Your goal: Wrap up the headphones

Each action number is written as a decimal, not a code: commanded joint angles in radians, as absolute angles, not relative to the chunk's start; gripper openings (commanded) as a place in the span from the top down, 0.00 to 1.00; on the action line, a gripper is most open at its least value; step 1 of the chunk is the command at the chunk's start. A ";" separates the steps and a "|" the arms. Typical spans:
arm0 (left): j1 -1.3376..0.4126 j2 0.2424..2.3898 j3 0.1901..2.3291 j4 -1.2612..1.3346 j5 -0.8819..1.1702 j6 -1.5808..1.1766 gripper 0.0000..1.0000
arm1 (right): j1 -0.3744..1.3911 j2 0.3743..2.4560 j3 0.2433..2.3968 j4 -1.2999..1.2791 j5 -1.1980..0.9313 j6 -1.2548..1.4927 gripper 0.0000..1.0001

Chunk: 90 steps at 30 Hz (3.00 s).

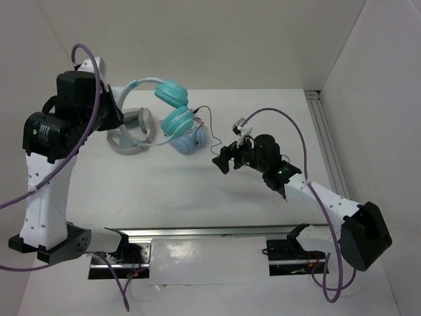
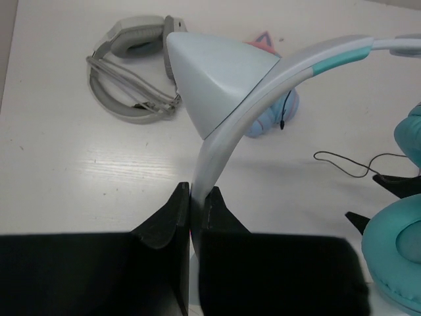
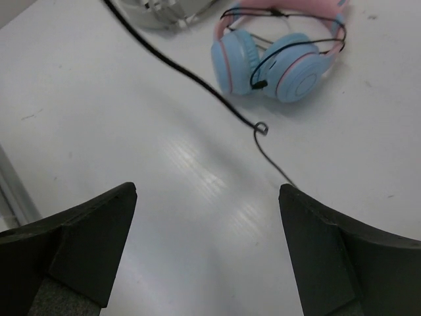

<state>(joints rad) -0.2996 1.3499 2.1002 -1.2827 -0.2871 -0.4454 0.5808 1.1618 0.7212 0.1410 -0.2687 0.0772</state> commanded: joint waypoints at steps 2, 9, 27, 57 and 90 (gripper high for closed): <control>-0.285 1.301 2.146 -1.215 -0.193 -0.442 1.00 | 0.588 1.198 0.730 0.420 -0.150 0.046 0.04; -0.276 1.272 2.158 -1.233 -0.143 -0.442 1.00 | 0.641 1.247 0.700 0.583 -0.037 0.080 0.09; -0.276 1.230 2.093 -1.232 -0.305 -0.469 1.00 | 0.725 1.123 0.505 0.629 -0.013 0.161 1.00; -1.120 1.396 1.399 -0.907 -0.735 -0.164 1.00 | 0.907 0.862 0.991 -0.265 0.351 0.060 1.00; -1.250 1.500 1.410 -1.002 -1.170 -0.331 1.00 | 0.916 0.948 1.108 -0.339 0.255 0.247 1.00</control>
<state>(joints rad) -1.2434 1.4906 1.3609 -0.9249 -1.0561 -0.2523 0.9115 0.9352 1.0405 -0.3580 0.2287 0.2153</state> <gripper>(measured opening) 0.132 0.033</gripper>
